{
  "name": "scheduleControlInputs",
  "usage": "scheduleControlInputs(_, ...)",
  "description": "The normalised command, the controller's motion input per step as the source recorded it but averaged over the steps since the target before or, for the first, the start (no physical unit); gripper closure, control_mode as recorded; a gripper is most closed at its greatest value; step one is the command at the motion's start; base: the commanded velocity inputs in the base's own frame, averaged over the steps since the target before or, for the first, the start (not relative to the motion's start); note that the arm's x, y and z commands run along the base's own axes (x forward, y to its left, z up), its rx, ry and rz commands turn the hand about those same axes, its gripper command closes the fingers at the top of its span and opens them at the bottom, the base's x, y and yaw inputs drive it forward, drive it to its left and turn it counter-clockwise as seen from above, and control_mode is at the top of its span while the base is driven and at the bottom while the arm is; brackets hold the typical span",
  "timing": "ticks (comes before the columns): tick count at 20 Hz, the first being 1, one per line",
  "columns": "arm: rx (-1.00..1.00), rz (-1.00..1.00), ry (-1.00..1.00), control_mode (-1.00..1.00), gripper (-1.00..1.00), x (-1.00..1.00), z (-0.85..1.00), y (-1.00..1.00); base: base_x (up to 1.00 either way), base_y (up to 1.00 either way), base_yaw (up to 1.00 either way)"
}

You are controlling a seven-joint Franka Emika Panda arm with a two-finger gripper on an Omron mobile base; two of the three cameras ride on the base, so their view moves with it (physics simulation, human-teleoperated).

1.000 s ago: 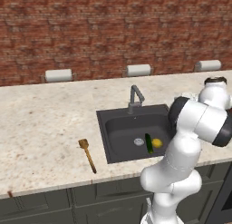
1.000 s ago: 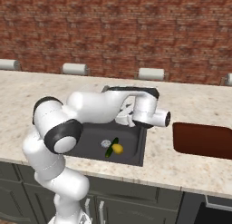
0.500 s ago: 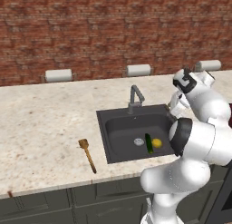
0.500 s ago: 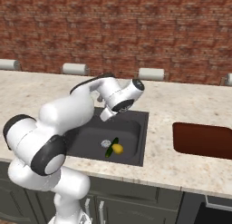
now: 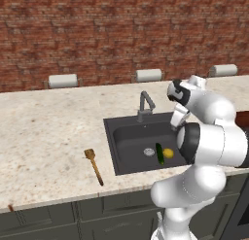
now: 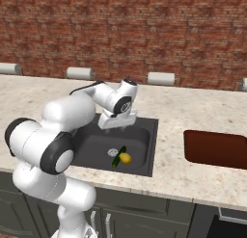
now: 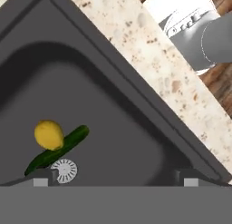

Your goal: Pick up all produce items and place them in the sink. Turn on the sink faucet to wash them. Then turn the sink off and put them in the tray.

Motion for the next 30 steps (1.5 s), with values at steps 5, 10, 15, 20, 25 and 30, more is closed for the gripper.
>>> scheduleControlInputs(5, -0.12, -0.43, 0.26, -1.00, -1.00, 0.07, -0.62, 0.02, 0.00, 0.00, 0.00)
scheduleControlInputs(10, -0.12, -0.48, 0.05, -1.00, -1.00, 0.08, -0.73, 0.14, 0.00, 0.00, 0.00)
scheduleControlInputs(15, -0.15, -0.39, 0.00, -1.00, -1.00, 0.17, -0.63, 0.56, 0.00, 0.00, 0.00)
scheduleControlInputs(20, -0.16, -0.36, 0.00, -1.00, -1.00, 0.12, -0.44, 0.49, 0.00, 0.00, 0.00)
scheduleControlInputs(25, -0.16, -0.29, 0.00, -1.00, -1.00, 0.24, -0.38, 0.24, 0.00, 0.00, 0.00)
scheduleControlInputs(30, -0.09, -0.06, 0.00, -1.00, -1.00, 0.38, -0.10, 0.02, 0.00, 0.00, 0.00)
